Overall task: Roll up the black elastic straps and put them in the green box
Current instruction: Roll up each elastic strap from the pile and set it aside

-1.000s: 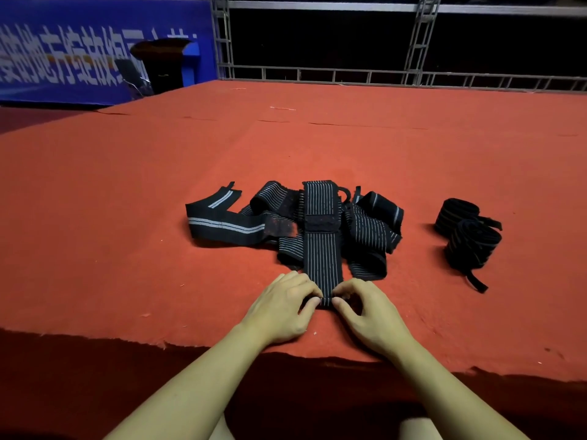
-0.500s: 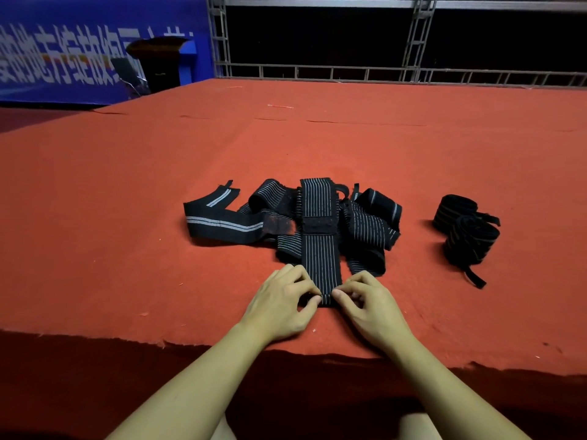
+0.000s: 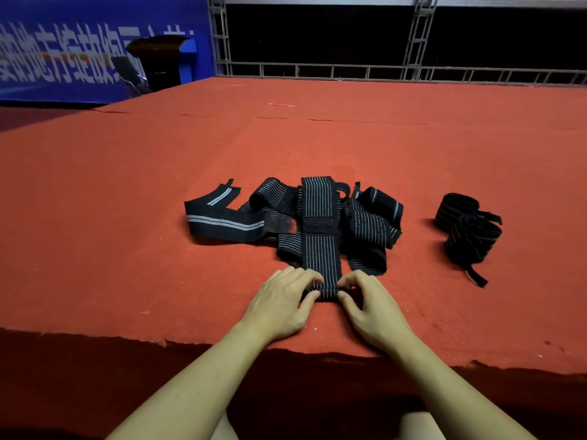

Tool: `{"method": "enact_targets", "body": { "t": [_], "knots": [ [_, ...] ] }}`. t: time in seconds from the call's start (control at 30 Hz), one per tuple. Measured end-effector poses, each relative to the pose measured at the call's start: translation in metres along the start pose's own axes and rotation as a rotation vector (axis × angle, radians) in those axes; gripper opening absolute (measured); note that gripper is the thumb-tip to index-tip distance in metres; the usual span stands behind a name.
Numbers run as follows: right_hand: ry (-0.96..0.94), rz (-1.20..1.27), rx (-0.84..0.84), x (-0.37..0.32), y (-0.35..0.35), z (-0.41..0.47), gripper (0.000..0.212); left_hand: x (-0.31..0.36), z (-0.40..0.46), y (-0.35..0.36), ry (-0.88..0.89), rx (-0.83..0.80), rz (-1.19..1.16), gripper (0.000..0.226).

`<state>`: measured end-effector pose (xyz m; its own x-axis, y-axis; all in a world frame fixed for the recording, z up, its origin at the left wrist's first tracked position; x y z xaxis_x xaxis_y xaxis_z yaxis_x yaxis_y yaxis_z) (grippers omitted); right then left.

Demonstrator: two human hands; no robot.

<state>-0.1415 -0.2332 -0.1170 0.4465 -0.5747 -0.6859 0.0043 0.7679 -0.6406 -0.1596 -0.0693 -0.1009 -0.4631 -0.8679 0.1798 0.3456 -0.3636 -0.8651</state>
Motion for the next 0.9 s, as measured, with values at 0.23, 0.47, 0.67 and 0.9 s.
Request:
{"method": "enact_targets", "body": {
  "t": [0.23,0.47,0.67,0.9],
  "knots": [
    [-0.029,-0.023,0.006,-0.001,0.001,0.000,0.014,0.005,0.000,-0.002,0.036,0.014,-0.004,0.010],
    [-0.067,-0.067,0.086,0.004,-0.002,0.003,0.017,0.003,0.000,-0.005,0.049,0.096,-0.040,0.013],
    [-0.055,-0.194,-0.021,0.003,0.009,0.005,0.037,-0.009,0.003,0.008,-0.045,0.002,-0.042,0.029],
    [-0.064,-0.155,0.008,0.001,0.006,0.007,0.027,-0.010,0.004,0.008,-0.039,-0.014,-0.050,0.024]
  ]
}}
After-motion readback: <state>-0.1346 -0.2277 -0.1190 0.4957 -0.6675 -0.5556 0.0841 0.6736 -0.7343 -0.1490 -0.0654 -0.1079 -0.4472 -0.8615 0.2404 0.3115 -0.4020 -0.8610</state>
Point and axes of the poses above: each hand's wrist, its own z-axis towards the middle knuckle, its own y-axis out of the palm, x = y × z, the point moved 9 cm from there along z, towards the middle knuckle, and after that the axes turned 8 degrees about z, right-handed, at the moved point
